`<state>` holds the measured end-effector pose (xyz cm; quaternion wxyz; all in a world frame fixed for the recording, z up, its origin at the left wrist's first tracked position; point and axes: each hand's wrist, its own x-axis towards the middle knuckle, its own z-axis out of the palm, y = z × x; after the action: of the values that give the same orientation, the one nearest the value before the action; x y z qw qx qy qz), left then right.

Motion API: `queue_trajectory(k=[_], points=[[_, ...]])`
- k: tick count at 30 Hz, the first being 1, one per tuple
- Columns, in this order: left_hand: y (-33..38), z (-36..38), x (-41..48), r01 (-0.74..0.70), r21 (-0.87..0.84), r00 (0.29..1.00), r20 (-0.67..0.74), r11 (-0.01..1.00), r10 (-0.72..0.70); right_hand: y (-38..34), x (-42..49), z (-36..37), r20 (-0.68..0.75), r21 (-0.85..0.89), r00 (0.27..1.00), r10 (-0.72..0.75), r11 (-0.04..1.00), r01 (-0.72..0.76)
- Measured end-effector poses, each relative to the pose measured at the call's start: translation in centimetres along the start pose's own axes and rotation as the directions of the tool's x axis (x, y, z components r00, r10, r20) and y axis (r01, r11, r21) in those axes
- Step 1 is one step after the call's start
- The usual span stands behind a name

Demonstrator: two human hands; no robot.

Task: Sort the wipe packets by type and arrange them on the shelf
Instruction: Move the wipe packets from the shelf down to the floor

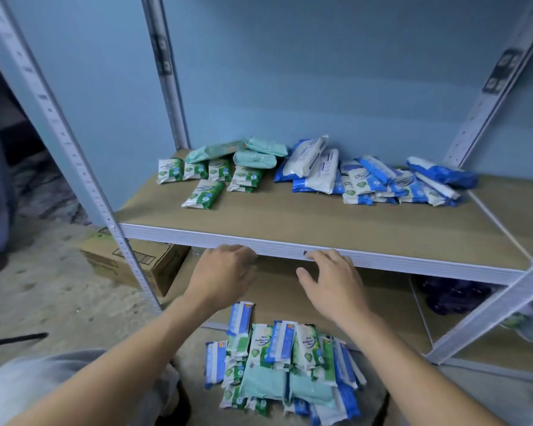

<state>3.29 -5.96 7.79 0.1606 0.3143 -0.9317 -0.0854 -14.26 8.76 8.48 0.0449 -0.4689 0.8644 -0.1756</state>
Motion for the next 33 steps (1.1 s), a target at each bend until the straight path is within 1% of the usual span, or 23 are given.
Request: queue_trajectory(k=[4, 9, 13, 15, 18, 22, 26, 29, 33], points=[[-0.5, -2.8, 2.7, 0.011, 0.012, 0.998, -0.062, 1.0, -0.011, -0.3, 3.1, -2.9, -0.046, -0.006, 0.999, -0.029, 1.0, 0.028], [-3.3, -3.5, 4.8, 0.087, -0.004, 0.987, -0.134, 0.996, -0.087, 0.5, 7.2, -4.4, -0.07, -0.021, 0.998, -0.003, 1.0, 0.001], [-6.0, -2.7, 6.3, 0.183, -0.024, 0.966, -0.181, 0.983, -0.184, 2.6, 10.2, -4.1, -0.086, 0.006, 0.995, 0.045, 0.999, -0.045], [-7.0, -2.1, 7.0, 0.216, -0.007, 0.956, -0.201, 0.976, -0.213, 3.8, 11.7, -3.6, -0.103, 0.009, 0.993, 0.066, 0.998, -0.065], [-8.7, -1.3, 8.8, 0.254, 0.028, 0.944, -0.225, 0.967, -0.241, 5.7, 13.9, -2.7, -0.168, -0.045, 0.982, 0.082, 0.995, -0.09], [-10.5, -0.8, 11.5, 0.32, 0.031, 0.922, -0.241, 0.947, -0.304, 8.5, 16.3, -1.6, -0.346, -0.144, 0.933, 0.098, 0.977, -0.156], [-11.6, -0.2, 13.4, 0.423, -0.039, 0.889, -0.174, 0.905, -0.423, 10.1, 18.6, -0.8, -0.43, -0.263, 0.9, 0.078, 0.942, -0.207], [-11.3, 0.3, 14.5, 0.454, -0.134, 0.871, -0.143, 0.881, -0.471, 10.3, 20.0, -0.4, -0.473, -0.244, 0.876, 0.099, 0.94, -0.238], [-10.4, 1.3, 15.6, 0.455, -0.158, 0.856, -0.193, 0.876, -0.479, 10.2, 21.4, -0.6, -0.531, -0.202, 0.838, 0.126, 0.941, -0.27]])
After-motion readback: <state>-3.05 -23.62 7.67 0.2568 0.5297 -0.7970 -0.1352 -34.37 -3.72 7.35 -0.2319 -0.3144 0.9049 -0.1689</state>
